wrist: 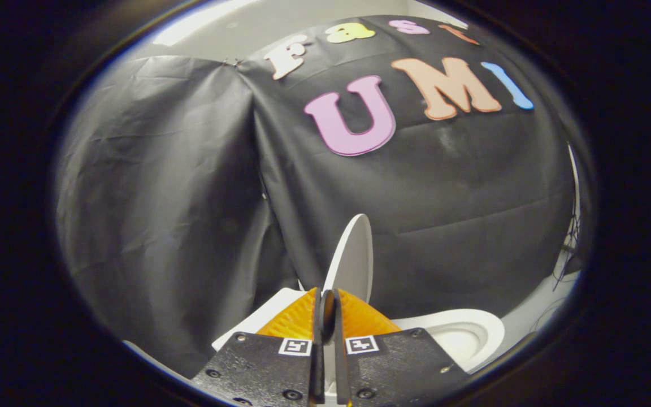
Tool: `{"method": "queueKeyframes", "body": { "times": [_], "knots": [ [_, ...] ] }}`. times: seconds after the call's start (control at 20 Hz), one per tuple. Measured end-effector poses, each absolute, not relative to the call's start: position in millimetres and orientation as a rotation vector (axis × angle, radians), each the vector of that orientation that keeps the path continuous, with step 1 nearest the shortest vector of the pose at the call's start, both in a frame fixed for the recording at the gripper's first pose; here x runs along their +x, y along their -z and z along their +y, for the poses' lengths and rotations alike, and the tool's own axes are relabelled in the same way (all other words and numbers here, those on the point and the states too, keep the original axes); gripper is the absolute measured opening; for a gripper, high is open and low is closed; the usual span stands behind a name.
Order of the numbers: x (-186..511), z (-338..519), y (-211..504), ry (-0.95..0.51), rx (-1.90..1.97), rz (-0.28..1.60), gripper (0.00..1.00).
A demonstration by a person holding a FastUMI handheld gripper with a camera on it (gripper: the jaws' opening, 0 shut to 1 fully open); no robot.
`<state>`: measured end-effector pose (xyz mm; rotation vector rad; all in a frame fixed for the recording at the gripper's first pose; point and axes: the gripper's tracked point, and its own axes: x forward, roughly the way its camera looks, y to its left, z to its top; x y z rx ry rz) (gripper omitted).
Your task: Open the toilet lid.
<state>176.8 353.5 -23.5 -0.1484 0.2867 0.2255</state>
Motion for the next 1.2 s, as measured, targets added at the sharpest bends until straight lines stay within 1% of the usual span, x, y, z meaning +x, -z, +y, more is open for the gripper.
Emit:
{"method": "queueKeyframes", "body": {
  "times": [0.25,0.35,0.55,0.85,1.2],
  "knots": [
    [186.2,388.7,34.0,-0.262,-0.346,0.288,0.08],
    [185.9,401.0,40.5,-0.288,-0.363,0.290,0.08],
    [188.1,420.3,49.5,-0.291,-0.410,0.262,0.09],
    [192.0,449.0,61.2,-0.329,-0.428,0.283,0.11],
    [191.3,452.0,63.0,-0.416,-0.445,0.320,0.11]
  ]
}}
